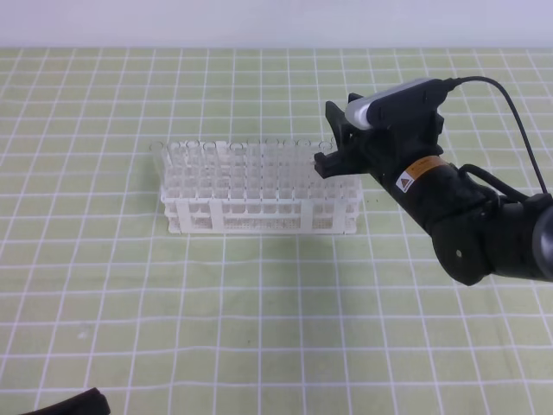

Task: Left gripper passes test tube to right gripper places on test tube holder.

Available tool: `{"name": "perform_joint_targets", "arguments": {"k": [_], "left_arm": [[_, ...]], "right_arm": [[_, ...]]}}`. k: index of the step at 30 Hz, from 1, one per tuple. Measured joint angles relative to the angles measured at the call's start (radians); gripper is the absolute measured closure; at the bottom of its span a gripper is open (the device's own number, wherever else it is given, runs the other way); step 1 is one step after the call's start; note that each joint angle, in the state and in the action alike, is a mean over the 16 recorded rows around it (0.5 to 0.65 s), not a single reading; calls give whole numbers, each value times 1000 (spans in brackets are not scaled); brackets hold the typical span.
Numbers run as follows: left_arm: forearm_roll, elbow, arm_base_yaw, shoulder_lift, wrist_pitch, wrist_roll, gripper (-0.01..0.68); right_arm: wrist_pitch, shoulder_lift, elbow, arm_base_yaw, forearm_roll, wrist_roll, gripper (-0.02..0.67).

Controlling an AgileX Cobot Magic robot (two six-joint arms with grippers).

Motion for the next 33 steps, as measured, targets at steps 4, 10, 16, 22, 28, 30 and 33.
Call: {"name": "perform_joint_targets", "arguments": {"k": [4,10,16,22,28,30,33], "left_arm": [[0,-2,0,-1,2,0,676],[0,-4,0,-2,5,0,676],[0,-4,0,-1,5,0,676],[0,-2,0,-1,4,0,676],[0,-3,0,-2,6,0,676],[0,-3,0,-2,6,0,676],[0,-2,0,-1,6,0,676]], "right_arm": [[0,-23,23,0,0,-2,413],[11,-116,88,0,0,-3,416],[100,-319,178,0,-6,-3,434],[301,-615,254,0,-11,7,507],[574,-937,302,0,7,17,597],[671,-1032,312,0,18,20,623],[809,-1160,324,0,36,23,649]]}}
